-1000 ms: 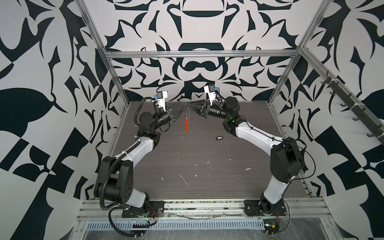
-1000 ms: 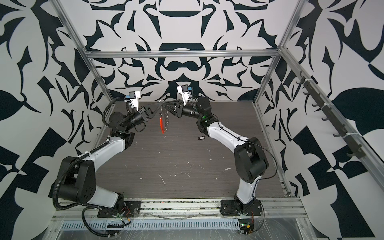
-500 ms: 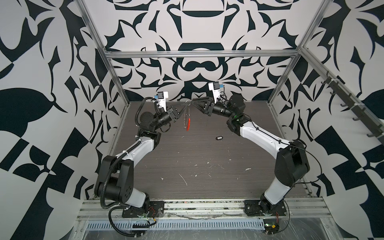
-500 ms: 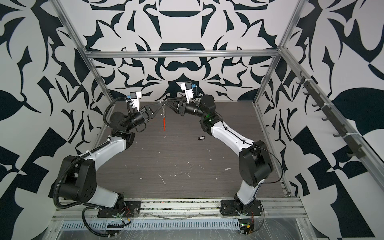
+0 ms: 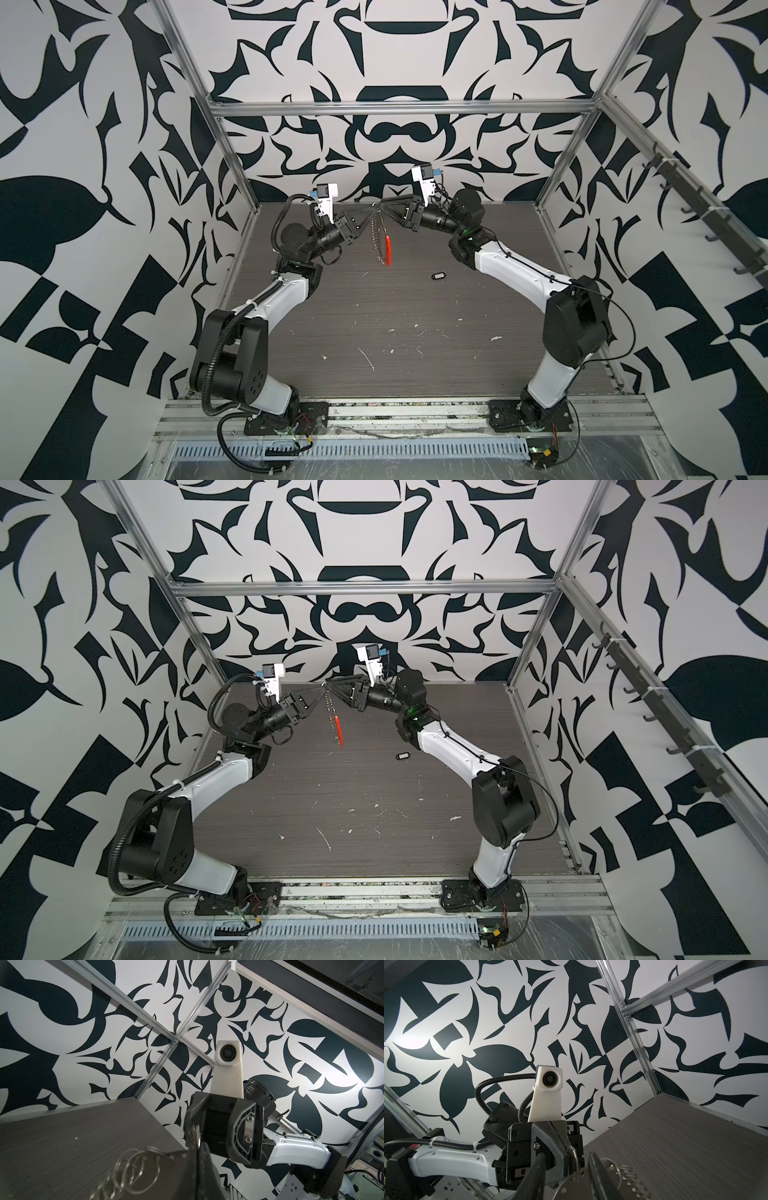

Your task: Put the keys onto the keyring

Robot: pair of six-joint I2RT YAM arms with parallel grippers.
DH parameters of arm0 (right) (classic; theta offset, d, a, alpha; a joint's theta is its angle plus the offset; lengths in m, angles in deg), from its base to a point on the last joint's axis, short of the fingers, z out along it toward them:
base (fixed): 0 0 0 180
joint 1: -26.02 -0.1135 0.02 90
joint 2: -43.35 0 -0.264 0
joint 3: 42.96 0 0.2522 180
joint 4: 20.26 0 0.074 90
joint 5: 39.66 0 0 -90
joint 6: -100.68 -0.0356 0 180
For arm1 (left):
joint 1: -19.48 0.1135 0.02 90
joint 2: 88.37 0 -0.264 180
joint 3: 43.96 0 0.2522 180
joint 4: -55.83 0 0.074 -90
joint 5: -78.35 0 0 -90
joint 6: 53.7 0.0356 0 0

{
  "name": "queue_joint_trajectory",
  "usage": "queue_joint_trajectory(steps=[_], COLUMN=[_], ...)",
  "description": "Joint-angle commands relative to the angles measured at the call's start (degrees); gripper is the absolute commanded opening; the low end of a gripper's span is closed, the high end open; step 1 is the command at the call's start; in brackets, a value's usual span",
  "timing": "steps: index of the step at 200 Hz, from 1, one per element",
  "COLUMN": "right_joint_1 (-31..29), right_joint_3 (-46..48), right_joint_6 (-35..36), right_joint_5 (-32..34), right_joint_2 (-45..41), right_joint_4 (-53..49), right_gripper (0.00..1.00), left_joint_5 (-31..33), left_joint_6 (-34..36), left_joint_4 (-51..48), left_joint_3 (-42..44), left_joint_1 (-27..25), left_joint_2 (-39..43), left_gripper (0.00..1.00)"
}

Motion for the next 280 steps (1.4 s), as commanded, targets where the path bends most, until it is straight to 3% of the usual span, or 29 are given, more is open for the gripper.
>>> queue_joint_trajectory(steps=[1,42,104,116,126,165,169,185,200,213,227,250,280], right_joint_1=[-0.6,-0.7,-0.7,-0.8,-0.8,-0.9,-0.9,-0.8,-0.8,-0.9,-1.0,-1.5,-2.3], right_joint_3=[-2.8,-2.5,-1.8,-2.0,-2.2,-2.6,-2.7,-3.1,-3.0,-3.1,-3.2,-4.3,-5.1], right_joint_6=[-0.8,-1.0,-1.7,-1.8,-1.9,0.1,1.2,9.3,18.2,24.9,30.4,34.5,35.5], right_joint_5=[-1.1,-1.2,-1.2,-1.2,-1.3,-1.7,-1.6,-1.0,0.9,2.5,3.3,2.9,2.0], right_joint_2=[-0.9,-1.0,-1.0,-1.0,-0.8,-1.0,-1.3,-3.0,-4.9,-6.2,-6.8,-6.6,-6.2], right_joint_4=[3.4,3.9,5.1,5.2,5.2,2.7,1.3,-8.0,-16.8,-23.1,-27.3,-31.1,-32.0], right_gripper=[0.37,0.23,0.23,0.16,0.0,0.0,0.0,0.0,0.0,0.0,0.0,0.0,0.0], left_joint_5=[-0.4,-0.3,0.8,1.0,0.9,-0.3,-0.9,-3.3,-5.4,-5.3,-4.3,-4.6,-4.1], left_joint_6=[-0.9,-0.9,-1.0,-1.1,-1.1,2.0,3.3,11.0,24.0,39.3,52.5,66.5,74.9], left_joint_4=[3.0,2.9,4.0,4.1,4.1,0.8,-0.3,-9.7,-26.1,-45.2,-60.6,-72.7,-83.0], left_joint_3=[-2.3,-2.5,-2.2,-2.1,-2.0,-1.8,-1.8,-1.5,-2.8,-5.9,-9.0,-11.7,-16.8], left_joint_1=[-0.1,0.0,0.0,-0.1,0.0,0.0,0.0,0.2,0.2,0.2,0.3,0.2,0.7], left_joint_2=[0.3,0.3,0.7,0.6,0.6,0.9,1.3,3.7,6.9,9.4,11.1,11.6,9.2], left_gripper=[0.0,0.0,0.0,0.0,0.0,0.0,0.0,0.16,0.31,0.35,0.36,0.3,0.22])
